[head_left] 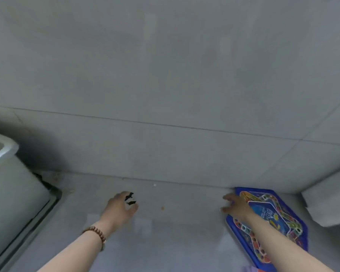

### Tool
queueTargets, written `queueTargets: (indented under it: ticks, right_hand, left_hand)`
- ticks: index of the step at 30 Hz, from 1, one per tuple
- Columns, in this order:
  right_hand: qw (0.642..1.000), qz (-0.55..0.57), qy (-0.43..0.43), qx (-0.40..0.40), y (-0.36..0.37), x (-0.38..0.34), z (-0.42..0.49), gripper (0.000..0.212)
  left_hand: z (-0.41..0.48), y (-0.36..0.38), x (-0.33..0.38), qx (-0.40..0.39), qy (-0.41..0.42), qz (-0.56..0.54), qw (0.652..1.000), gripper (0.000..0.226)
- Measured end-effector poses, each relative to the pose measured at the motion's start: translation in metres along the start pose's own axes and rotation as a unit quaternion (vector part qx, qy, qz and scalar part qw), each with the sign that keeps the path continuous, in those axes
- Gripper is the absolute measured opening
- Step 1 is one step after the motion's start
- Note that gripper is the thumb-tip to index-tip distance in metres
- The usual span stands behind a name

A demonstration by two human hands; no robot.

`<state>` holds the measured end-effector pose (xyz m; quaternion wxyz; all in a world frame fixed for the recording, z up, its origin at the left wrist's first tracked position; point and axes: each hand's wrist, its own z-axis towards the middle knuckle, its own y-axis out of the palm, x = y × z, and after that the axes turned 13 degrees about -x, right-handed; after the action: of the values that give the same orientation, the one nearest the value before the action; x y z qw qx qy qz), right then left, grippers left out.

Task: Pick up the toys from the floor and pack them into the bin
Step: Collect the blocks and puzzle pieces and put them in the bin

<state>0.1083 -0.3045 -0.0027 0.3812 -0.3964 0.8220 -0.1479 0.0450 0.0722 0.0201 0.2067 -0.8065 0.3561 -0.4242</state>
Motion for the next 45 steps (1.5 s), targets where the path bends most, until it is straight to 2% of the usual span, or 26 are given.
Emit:
queueTargets:
  ticks: [4,7,11,14,16,19,23,26,31,34,36,37,38,39,40,42,45]
  right_hand:
    - [0.997,-0.075,0.015,0.000,0.002,0.033,0.014,0.041]
    - [0.988,-0.149,-0.010,0.034,0.014,0.043,0.025,0.040]
    - [0.957,-0.273,-0.018,0.096,0.029,0.037,0.041,0.036]
    - [0.934,-0.342,-0.004,0.102,0.040,0.029,0.046,0.033]
    - [0.947,-0.308,-0.005,0.091,0.052,0.018,0.048,0.029]
    - [0.987,-0.114,-0.056,0.096,0.079,-0.006,0.055,0.015]
    - [0.987,-0.013,-0.139,0.075,0.116,-0.033,0.057,0.023]
    - [0.978,0.092,-0.156,0.100,0.129,-0.035,0.058,0.028]
    - [0.976,0.098,-0.158,0.114,0.136,-0.034,0.060,0.029]
    - [0.975,0.085,-0.171,0.111,0.143,-0.038,0.060,0.029]
    - [0.975,0.084,-0.177,0.108,0.150,-0.042,0.059,0.030]
    - [0.974,0.085,-0.180,0.108,0.155,-0.044,0.058,0.032]
    - [0.973,0.087,-0.184,0.108,0.159,-0.046,0.057,0.034]
    - [0.972,0.088,-0.188,0.107,0.164,-0.048,0.055,0.037]
    - [0.972,0.088,-0.192,0.105,0.168,-0.050,0.054,0.039]
    - [0.971,0.090,-0.198,0.095,0.174,-0.052,0.052,0.041]
    - [0.969,0.097,-0.206,0.092,0.181,-0.059,0.053,0.047]
  left_hand:
    - [0.021,0.036,0.003,-0.031,0.001,0.012,0.999,0.061]
    - [0.030,0.058,-0.001,-0.057,-0.003,0.029,0.998,0.063]
    - [0.035,0.068,-0.010,-0.059,-0.023,0.049,0.997,0.065]
    - [0.038,0.064,-0.020,-0.047,-0.036,0.055,0.997,0.066]
    - [0.039,0.057,-0.030,-0.038,-0.050,0.058,0.996,0.065]
    - [0.038,0.045,-0.048,-0.020,-0.081,0.062,0.995,0.063]
    - [0.032,0.043,-0.078,-0.028,-0.122,0.017,0.992,0.070]
    - [0.028,0.050,-0.098,-0.032,-0.097,0.021,0.995,0.067]
    - [0.033,0.061,-0.105,0.009,-0.026,-0.053,0.998,0.033]
    - [0.040,0.062,-0.108,0.032,-0.025,-0.014,0.999,0.023]
    - [0.042,0.056,-0.112,0.098,-0.039,0.025,0.994,0.014]
    - [0.045,0.051,-0.118,0.127,-0.063,0.008,0.990,0.018]
    - [0.051,0.046,-0.125,0.136,-0.050,-0.004,0.989,0.033]
    - [0.052,0.040,-0.126,0.123,-0.047,-0.038,0.991,0.048]
    - [0.055,0.034,-0.127,0.123,-0.058,-0.043,0.990,0.052]
    - [0.056,0.025,-0.128,0.086,-0.063,-0.038,0.994,0.039]
    - [0.058,0.020,-0.131,0.086,-0.061,-0.070,0.992,0.025]
